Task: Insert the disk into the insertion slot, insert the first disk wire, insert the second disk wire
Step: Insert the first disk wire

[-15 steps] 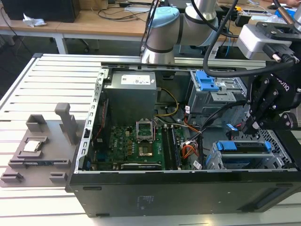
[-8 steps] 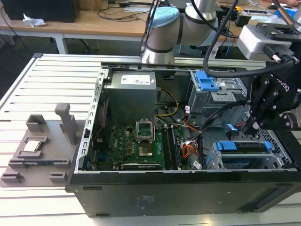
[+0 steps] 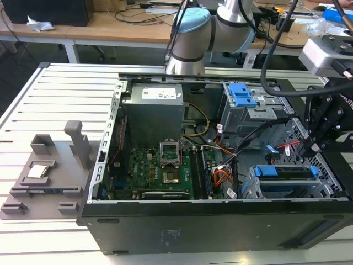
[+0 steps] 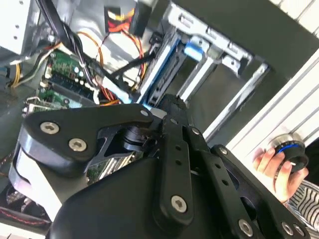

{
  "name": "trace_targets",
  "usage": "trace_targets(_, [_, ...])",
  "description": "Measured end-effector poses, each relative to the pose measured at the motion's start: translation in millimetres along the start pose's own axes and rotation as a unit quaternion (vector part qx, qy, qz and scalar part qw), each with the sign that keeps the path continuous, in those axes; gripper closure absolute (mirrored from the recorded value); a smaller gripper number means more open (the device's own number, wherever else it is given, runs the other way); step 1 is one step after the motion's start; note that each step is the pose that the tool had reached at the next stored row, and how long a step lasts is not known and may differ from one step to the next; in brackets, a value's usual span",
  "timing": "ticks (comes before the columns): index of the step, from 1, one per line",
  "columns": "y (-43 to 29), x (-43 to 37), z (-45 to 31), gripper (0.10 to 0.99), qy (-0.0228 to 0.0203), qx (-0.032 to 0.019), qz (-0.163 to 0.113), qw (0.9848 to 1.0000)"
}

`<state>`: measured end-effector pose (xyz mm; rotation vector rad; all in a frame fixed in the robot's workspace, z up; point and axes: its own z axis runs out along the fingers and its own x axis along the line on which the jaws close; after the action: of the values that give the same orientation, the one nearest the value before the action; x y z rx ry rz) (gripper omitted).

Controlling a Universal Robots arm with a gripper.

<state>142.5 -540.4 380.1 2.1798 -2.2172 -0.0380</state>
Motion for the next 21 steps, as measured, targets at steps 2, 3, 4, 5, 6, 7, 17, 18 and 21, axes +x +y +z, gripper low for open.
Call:
trace_targets(2, [-5.5, -6.0, -0.1, 0.980, 0.0001, 0.0000, 0.000, 1.0000])
trace_targets(3, [-6.7, -8.1, -0.1, 0.980, 0.0001, 0.0000, 0.000, 1.0000])
trace_targets(4, [-9.5, -14.1, 0.2, 0.980, 0.0002, 0.0000, -0.002, 1.0000])
trace_targets(5, [-11.9, -19.0, 1.6, 0.980, 0.0004, 0.0000, -0.008, 1.0000])
trace_targets(6, [-13.6, -22.2, 2.3, 0.980, 0.0005, 0.0001, -0.010, 1.0000])
trace_targets(7, [-14.3, -23.8, 2.7, 0.980, 0.0005, 0.0001, -0.011, 0.9999])
trace_targets(17, [-23.6, -46.6, 9.9, 0.980, 0.0011, 0.0001, -0.025, 0.9997])
trace_targets(18, [-24.6, -48.2, 10.0, 0.980, 0.0011, 0.0002, -0.026, 0.9997])
trace_targets(21, [-24.6, -48.2, 10.0, 0.980, 0.0011, 0.0001, -0.026, 0.9997])
